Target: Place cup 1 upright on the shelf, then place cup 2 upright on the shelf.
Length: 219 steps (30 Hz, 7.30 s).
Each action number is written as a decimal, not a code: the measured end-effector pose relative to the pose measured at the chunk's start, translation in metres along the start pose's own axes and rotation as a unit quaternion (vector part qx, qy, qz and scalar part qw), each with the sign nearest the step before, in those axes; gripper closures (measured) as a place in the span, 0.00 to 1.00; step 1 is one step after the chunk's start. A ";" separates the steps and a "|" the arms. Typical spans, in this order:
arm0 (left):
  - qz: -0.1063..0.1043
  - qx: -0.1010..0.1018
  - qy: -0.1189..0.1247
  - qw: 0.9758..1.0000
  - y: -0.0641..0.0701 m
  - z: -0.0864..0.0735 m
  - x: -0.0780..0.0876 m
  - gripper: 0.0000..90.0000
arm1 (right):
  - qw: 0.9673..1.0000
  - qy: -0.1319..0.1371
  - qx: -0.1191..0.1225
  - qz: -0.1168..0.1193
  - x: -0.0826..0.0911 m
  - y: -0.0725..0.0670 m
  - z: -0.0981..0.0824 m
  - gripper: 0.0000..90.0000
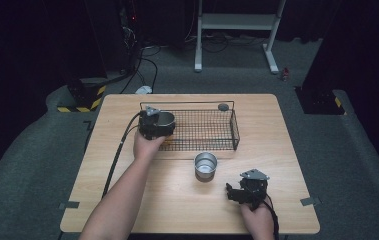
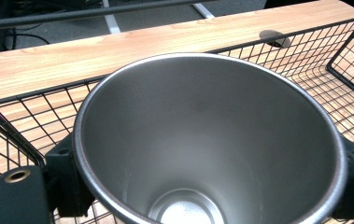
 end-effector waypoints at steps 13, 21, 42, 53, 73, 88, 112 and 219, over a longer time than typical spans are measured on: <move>0.004 -0.024 0.001 1.000 0.003 -0.004 0.002 0.14 | 1.000 0.000 0.000 0.000 0.000 0.000 0.000 0.10; 0.007 -0.031 0.002 0.999 0.002 -0.009 0.006 0.14 | 1.000 0.000 0.000 0.000 0.000 0.000 0.000 0.10; 0.016 -0.040 -0.025 0.999 0.003 -0.016 0.006 0.04 | 1.000 -0.001 0.000 0.002 0.000 -0.001 0.000 0.10; 0.012 -0.037 -0.029 0.999 0.001 -0.011 0.014 0.00 | 1.000 -0.001 0.000 0.002 0.000 -0.001 0.000 0.10; 0.004 -0.042 -0.007 0.999 0.005 0.001 0.034 0.00 | 1.000 -0.001 0.000 0.002 0.000 -0.001 0.000 0.10; 0.000 -0.037 0.005 0.999 -0.001 0.008 0.050 0.00 | 1.000 -0.001 0.000 0.002 0.000 -0.001 0.000 0.10; -0.015 -0.016 0.015 1.000 -0.031 -0.016 0.093 0.00 | 1.000 0.002 0.007 0.004 0.000 -0.001 0.000 0.10; 0.011 -0.055 -0.093 0.994 -0.032 -0.176 0.128 0.00 | 0.996 0.078 0.036 0.038 0.014 -0.053 0.040 0.12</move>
Point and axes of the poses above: each handheld gripper's, and its own axes: x roughly backward along the jaws, z roughly out of its top, y roughly to its right, the point moved 6 cm from there along -x, roughly forward along the jaws, and after that the axes turned 9 degrees about x, right-handed, at the moved point
